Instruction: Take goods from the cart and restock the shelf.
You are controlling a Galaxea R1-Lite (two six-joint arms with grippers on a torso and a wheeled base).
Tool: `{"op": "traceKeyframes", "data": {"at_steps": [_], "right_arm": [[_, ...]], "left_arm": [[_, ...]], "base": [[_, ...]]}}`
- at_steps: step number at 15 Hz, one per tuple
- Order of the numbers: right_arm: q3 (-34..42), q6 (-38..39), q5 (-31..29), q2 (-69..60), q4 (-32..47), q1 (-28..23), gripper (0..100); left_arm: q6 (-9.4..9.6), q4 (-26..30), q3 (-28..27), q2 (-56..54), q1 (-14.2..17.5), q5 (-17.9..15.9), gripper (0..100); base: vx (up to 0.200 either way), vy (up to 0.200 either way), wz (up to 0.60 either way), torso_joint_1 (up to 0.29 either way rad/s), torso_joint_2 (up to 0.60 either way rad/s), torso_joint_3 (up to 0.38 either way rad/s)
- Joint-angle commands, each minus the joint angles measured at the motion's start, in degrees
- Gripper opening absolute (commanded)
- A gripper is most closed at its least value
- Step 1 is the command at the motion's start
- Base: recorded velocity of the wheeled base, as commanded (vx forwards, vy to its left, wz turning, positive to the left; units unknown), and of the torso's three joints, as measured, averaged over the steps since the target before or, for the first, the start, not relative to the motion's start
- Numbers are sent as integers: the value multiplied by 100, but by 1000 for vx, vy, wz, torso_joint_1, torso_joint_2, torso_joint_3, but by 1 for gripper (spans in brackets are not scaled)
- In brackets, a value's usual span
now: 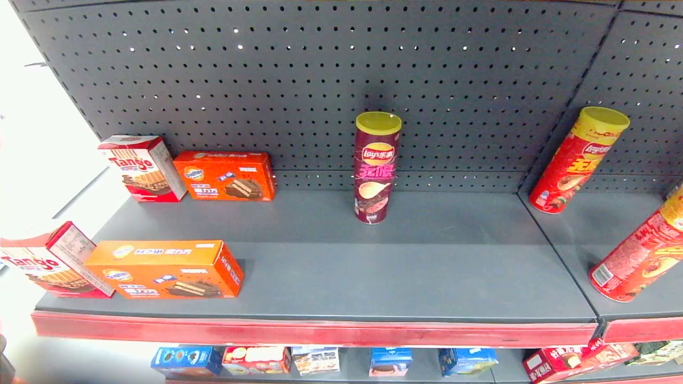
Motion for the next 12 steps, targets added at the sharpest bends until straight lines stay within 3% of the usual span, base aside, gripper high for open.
{"op": "traceKeyframes", "data": {"at_steps": [1, 10, 12], "right_arm": [[0, 0, -4, 7, 0, -5, 100], [0, 0, 4, 7, 0, 4, 100], [0, -9, 4, 7, 0, 4, 100]], "left_arm": [[-1, -2, 0, 9, 1, -5, 100], [-1, -2, 0, 9, 1, -5, 100], [-1, -2, 0, 9, 1, -5, 100]], "base": [[0, 0, 0, 0, 0, 0], [0, 0, 0, 0, 0, 0], [0, 0, 600, 2, 0, 0]]}}
